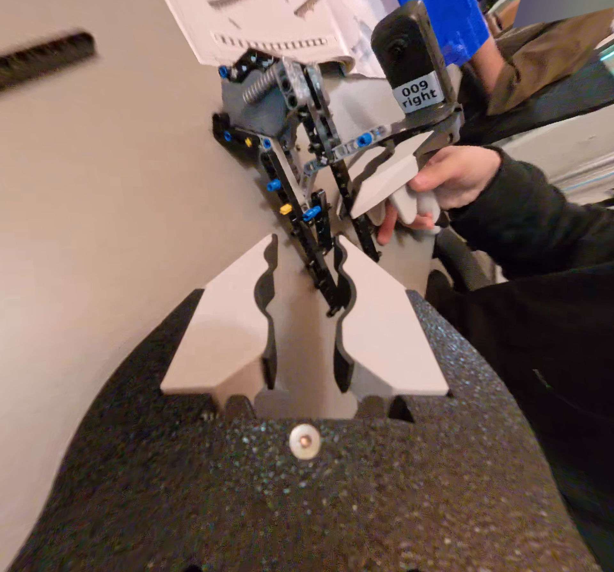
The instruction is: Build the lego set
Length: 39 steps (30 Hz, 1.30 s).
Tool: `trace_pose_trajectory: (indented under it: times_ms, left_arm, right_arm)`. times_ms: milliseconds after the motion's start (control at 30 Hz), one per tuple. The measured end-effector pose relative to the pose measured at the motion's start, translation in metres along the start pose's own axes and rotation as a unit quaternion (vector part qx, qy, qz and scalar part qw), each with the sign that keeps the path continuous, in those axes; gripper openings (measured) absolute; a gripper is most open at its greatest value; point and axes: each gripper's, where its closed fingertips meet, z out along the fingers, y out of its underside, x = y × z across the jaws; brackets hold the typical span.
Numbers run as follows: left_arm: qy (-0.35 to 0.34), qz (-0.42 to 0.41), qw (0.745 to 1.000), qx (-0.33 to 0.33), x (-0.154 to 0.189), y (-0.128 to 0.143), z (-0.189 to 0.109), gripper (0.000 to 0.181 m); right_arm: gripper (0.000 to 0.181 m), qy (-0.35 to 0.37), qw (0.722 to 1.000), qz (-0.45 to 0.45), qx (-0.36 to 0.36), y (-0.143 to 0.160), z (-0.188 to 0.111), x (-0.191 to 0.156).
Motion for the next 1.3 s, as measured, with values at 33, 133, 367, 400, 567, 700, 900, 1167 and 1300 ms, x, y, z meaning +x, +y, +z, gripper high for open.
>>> trace_pose_trajectory:
  times_ms: [33,133,367,400,567,700,900,1167,1300]
  left_arm:
    - [0.01,-0.017,1.0,-0.014,0.0,0.004,0.005,0.031]
    - [0.031,-0.049,0.996,-0.062,-0.001,0.013,0.014,0.032]
    - [0.044,-0.074,0.991,-0.106,0.002,0.014,0.028,0.015]
    - [0.04,-0.069,0.991,-0.109,0.003,0.015,0.029,0.014]
    - [0.04,-0.069,0.992,-0.096,0.013,0.016,0.039,0.014]
    - [0.055,-0.042,0.997,-0.023,0.016,0.004,0.04,0.008]
    - [0.076,0.004,0.996,0.048,0.022,-0.008,0.026,0.006]
    - [0.114,-0.041,0.987,0.101,0.019,-0.027,0.016,0.005]
    - [0.142,-0.033,0.977,0.158,0.026,-0.044,0.012,0.005]
  right_arm:
    - [0.005,-0.001,1.0,0.0,-0.003,0.001,0.0,0.0]
    - [0.005,-0.006,0.999,-0.015,-0.037,0.008,-0.001,-0.001]
    - [0.005,-0.01,0.996,-0.042,-0.075,0.007,-0.004,0.0]
    - [0.005,-0.009,0.996,-0.045,-0.073,0.004,-0.004,0.0]
    - [0.005,-0.013,0.996,-0.057,-0.066,0.001,-0.006,-0.001]
    - [0.007,-0.036,0.995,-0.067,-0.062,-0.002,-0.014,-0.007]
    - [0.005,-0.077,0.99,-0.111,-0.032,-0.01,-0.026,-0.023]
    - [0.005,-0.026,0.978,-0.205,0.001,-0.026,-0.032,-0.017]
    - [0.005,-0.078,0.973,-0.216,0.04,-0.039,-0.037,-0.033]
